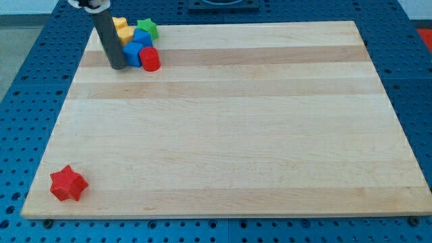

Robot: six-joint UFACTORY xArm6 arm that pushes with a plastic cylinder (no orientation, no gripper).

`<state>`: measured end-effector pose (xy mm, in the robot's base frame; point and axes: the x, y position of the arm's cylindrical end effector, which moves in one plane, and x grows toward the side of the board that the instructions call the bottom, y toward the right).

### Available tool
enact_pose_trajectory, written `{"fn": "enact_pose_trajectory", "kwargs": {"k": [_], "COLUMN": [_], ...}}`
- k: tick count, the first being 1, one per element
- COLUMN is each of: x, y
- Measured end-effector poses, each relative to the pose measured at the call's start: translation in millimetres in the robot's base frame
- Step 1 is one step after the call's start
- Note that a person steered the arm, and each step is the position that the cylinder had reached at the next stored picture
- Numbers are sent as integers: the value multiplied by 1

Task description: Place green circle into blue cube

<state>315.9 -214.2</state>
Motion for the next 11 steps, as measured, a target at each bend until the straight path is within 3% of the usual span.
{"fn": "enact_pose_trajectory", "kwargs": {"k": [1,2,3,5,7,10,11], "x": [2,4,0,-58,-58,-45,-45], "y": [-16,-79,-91,-81,-26,-11,-30]}}
